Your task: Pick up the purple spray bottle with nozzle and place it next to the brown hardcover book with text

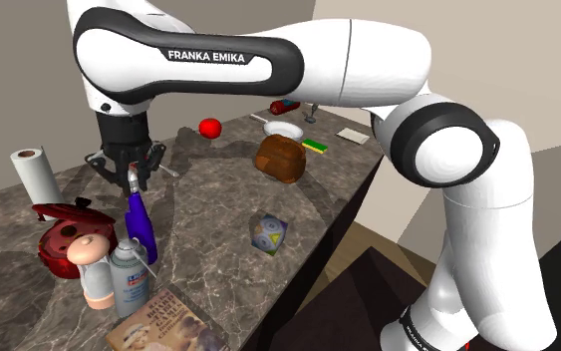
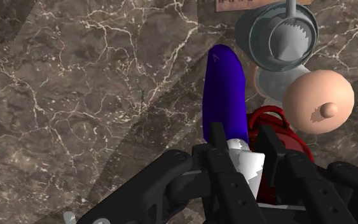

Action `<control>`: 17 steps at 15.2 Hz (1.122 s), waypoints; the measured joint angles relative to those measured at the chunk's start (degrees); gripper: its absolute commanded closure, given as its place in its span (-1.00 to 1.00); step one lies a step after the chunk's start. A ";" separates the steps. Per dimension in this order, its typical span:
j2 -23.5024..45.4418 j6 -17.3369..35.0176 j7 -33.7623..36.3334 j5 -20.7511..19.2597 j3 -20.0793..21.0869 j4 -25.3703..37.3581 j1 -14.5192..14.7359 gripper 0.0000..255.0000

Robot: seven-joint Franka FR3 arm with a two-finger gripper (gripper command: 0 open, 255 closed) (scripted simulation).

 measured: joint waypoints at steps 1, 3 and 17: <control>-0.43 1.04 -0.03 0.06 0.01 -1.47 -0.13 1.00; -0.47 2.68 -0.08 0.06 -0.02 -3.16 -0.25 1.00; -0.39 7.72 -0.06 0.01 -0.09 -8.10 -0.47 -1.00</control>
